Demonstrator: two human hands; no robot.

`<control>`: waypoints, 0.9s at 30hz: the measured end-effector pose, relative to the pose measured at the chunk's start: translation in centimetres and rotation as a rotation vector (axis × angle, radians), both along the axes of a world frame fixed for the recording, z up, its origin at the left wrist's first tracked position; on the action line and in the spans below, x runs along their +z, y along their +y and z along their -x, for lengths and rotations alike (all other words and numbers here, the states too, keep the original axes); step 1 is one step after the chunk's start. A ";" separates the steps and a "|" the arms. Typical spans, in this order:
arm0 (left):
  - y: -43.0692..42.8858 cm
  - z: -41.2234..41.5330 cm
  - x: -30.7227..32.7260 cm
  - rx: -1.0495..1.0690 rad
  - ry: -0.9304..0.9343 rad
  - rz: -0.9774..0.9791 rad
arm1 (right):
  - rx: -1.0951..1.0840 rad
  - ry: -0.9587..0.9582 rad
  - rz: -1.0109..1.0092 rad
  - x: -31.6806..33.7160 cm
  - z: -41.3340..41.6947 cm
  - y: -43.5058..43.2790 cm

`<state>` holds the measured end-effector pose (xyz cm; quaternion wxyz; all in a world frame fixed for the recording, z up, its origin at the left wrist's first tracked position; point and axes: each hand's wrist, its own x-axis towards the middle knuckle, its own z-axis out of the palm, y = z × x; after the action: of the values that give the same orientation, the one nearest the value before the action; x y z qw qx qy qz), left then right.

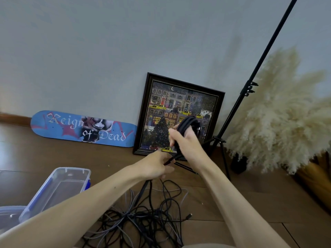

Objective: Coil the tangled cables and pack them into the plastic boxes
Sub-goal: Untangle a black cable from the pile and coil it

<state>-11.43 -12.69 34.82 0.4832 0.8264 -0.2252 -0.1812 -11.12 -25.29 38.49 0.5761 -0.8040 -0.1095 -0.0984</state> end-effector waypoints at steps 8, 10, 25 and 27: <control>0.6 0.1 0.5 0.007 0.342 0.226 | -0.070 -0.035 0.505 -1.0 0.2 0.9; 0.9 0.1 0.8 0.008 0.381 0.270 | -0.117 -0.104 0.704 -1.4 0.1 0.7; 2.4 0.3 2.0 0.228 0.422 0.516 | 0.098 0.421 0.410 -3.2 -1.5 0.3; 2.6 0.1 1.8 0.231 0.441 0.556 | 0.135 0.446 0.398 -2.9 -1.6 0.1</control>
<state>-11.57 -10.12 36.66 0.7433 0.6248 -0.0616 -0.2311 -9.49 -25.17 35.56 0.4222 -0.8938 -0.0506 0.1423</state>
